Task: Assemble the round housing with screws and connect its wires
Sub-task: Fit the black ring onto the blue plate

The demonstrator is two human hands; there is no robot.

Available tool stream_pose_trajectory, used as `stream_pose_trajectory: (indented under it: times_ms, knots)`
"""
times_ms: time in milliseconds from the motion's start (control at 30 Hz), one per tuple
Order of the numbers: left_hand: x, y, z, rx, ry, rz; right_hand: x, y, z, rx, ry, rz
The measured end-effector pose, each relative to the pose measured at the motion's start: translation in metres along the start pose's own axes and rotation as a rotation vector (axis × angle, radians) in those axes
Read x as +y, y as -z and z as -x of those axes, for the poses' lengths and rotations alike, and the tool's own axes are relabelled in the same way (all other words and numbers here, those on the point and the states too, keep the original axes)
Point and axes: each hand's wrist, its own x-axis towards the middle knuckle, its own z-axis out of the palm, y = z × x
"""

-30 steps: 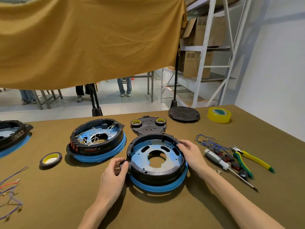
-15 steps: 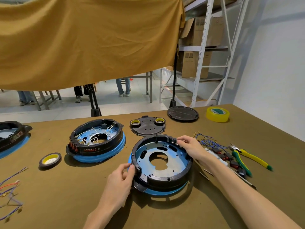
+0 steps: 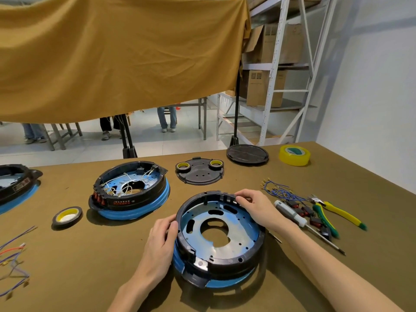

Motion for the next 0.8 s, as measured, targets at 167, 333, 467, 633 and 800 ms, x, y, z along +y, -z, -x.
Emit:
stream_pose_trajectory:
  times_ms: [167, 333, 467, 633, 800]
  knots:
    - [0.0, 0.002, 0.003, 0.0, -0.051, -0.081, -0.004, -0.001, -0.014, 0.093, -0.086, 0.049]
    - [-0.002, -0.001, 0.001, -0.001, -0.063, -0.141, 0.0, -0.004, -0.01, 0.199, -0.219, -0.024]
    - [-0.003, -0.004, -0.001, 0.02, -0.056, -0.133, -0.001, -0.01, 0.005, 0.262, -0.254, -0.066]
    - [-0.001, -0.003, -0.002, 0.01, -0.063, -0.095, -0.009, -0.004, 0.02, 0.192, -0.256, 0.08]
    - [0.002, 0.003, -0.003, 0.019, -0.062, -0.037, -0.01, 0.005, 0.027, 0.088, -0.293, 0.242]
